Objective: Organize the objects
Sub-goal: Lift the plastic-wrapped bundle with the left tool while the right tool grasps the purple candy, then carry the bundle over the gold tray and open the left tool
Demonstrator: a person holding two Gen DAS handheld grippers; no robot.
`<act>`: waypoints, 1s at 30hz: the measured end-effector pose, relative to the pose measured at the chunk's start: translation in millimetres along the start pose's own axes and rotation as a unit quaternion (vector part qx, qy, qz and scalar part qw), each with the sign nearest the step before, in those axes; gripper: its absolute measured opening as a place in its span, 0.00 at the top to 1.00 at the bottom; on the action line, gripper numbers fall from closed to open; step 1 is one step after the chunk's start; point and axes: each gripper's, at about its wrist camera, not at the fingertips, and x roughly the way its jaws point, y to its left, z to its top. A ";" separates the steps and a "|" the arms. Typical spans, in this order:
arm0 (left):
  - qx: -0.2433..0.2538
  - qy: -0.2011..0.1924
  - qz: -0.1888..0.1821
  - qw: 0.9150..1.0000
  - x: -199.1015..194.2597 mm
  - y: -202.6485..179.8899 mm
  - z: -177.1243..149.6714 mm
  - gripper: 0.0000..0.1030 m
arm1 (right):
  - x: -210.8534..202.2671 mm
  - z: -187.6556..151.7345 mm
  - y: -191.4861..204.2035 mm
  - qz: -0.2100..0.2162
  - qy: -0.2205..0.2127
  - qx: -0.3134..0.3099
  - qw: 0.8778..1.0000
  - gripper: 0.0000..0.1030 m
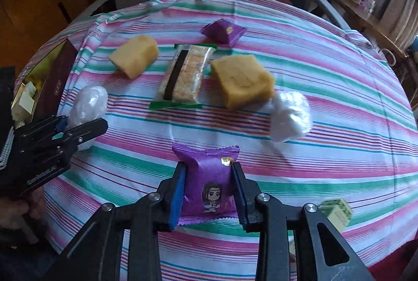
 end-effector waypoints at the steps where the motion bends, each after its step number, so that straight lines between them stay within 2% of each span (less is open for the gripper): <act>1: 0.001 -0.005 -0.001 1.000 -8.2 -1.2 -3.6 0.69 | 3.8 -0.6 3.5 -0.008 0.001 -0.014 1.000 0.67; 9: -0.002 -0.027 -0.002 1.000 -57.7 -6.4 -22.4 0.69 | 9.9 -0.4 12.2 -0.030 -0.002 -0.047 0.998 0.67; 13: -0.023 -0.047 0.003 0.999 -82.3 10.0 -19.5 0.69 | 10.5 0.5 12.3 -0.033 -0.002 -0.053 0.998 0.67; 17: -0.083 -0.047 0.007 0.995 -104.1 50.2 -13.8 0.69 | 10.1 1.0 13.2 -0.036 -0.002 -0.055 0.998 0.67; 21: -0.156 -0.054 0.018 0.986 -123.9 106.8 0.5 0.69 | 8.6 0.1 13.9 -0.036 -0.003 -0.055 0.998 0.66; 24: -0.199 -0.052 0.051 0.977 -130.0 156.9 12.8 0.69 | 8.4 0.3 14.6 -0.038 -0.003 -0.056 0.998 0.66; 30: -0.229 -0.035 0.126 0.965 -120.3 235.7 29.4 0.69 | 7.3 -2.1 15.9 -0.040 -0.003 -0.060 0.997 0.66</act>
